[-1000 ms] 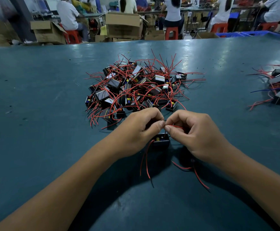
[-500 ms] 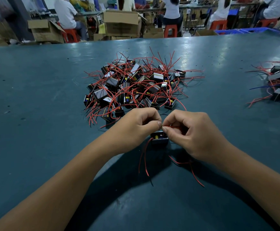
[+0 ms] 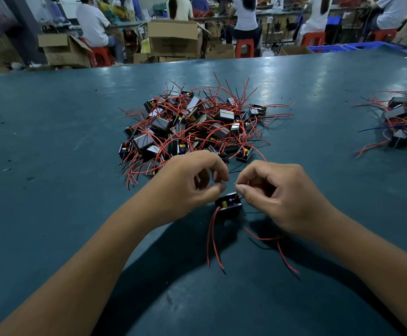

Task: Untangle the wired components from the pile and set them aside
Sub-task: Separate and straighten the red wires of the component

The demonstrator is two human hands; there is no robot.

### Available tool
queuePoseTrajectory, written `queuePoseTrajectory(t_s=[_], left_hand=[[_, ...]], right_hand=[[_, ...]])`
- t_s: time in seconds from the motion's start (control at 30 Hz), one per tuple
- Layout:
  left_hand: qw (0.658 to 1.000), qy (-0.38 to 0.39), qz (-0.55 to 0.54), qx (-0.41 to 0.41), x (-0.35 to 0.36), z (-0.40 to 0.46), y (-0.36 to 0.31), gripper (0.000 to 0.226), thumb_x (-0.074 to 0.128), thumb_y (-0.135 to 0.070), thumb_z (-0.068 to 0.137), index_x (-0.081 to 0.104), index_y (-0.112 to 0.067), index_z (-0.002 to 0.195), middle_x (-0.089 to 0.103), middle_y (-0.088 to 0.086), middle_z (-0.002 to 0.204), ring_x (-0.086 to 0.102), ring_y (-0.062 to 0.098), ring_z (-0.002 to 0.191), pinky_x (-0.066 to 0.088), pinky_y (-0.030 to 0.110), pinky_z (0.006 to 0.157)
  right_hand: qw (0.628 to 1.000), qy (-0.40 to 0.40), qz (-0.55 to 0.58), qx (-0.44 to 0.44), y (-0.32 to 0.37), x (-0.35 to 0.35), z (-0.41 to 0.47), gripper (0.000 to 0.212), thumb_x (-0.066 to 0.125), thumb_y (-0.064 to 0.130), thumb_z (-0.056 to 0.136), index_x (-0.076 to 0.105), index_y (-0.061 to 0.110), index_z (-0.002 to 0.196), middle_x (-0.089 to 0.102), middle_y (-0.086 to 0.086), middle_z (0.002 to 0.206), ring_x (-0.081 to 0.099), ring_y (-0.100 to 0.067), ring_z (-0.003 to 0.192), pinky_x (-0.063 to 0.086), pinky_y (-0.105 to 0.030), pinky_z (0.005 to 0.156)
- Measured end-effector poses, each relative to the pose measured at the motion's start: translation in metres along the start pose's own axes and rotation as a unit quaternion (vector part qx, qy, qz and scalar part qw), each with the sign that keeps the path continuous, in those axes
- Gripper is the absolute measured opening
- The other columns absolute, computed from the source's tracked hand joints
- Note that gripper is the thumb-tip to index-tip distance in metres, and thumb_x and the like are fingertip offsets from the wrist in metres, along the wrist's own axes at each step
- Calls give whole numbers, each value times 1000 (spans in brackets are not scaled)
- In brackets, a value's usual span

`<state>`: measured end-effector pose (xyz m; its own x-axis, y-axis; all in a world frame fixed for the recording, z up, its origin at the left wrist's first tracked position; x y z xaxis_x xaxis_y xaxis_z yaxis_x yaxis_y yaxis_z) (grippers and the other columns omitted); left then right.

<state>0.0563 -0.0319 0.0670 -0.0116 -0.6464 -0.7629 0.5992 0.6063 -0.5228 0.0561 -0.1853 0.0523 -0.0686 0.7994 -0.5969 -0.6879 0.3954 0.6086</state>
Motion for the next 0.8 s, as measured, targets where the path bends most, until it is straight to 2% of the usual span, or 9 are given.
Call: queuePoseTrajectory(t_s=[0.17,0.3,0.4,0.53,0.67,0.8], left_hand=[[995,-25,46,91,0,1,-10,16,80,-14,84,72,-15,98,61,-4,94,53,9,74,35,9,69],[991,-41,40,125,-2,-1,-16,11,76,-21,87,76,-12,93,63,-1,94,59,15,80,49,30,68],[989,-50,55,128,-2,-1,-18,14,74,-24,88,77,-11,92,64,0,94,61,17,83,51,38,68],[982,-63,94,149,-2,-3,-22,14,74,-23,89,76,-9,92,65,3,95,63,23,86,52,41,71],[976,-71,120,165,0,-3,-24,16,71,-22,91,75,-7,92,67,5,93,63,26,84,52,43,69],[981,-59,97,156,3,-3,-18,16,67,-21,93,74,-7,94,65,3,96,62,24,88,52,42,72]], right_hand=[[999,12,32,21,-2,0,0,7,68,19,87,64,21,82,51,1,57,40,-4,51,33,-12,53],[999,14,42,24,-1,0,0,5,68,18,87,65,18,82,50,-1,59,39,-3,51,32,-11,53],[998,18,53,23,-1,1,0,6,69,16,88,65,18,83,47,7,56,38,-3,50,32,-10,52],[998,20,55,24,0,1,0,5,67,18,88,64,20,84,49,-1,58,39,-3,51,32,-11,52],[998,16,57,23,1,0,0,8,67,18,88,63,24,83,47,12,57,40,-3,50,32,-9,53],[998,15,54,22,1,0,0,12,67,15,87,63,25,84,47,13,56,41,-2,50,32,-8,53]])
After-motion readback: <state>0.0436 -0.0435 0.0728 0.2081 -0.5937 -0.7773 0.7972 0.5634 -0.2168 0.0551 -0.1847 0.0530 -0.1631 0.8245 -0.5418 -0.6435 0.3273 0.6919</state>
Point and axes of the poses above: each hand's wrist, its own z-axis towards the middle knuckle, its own x-axis out of the palm, y = z × x, the point moved 7 cm from there along z, towards the middle knuckle
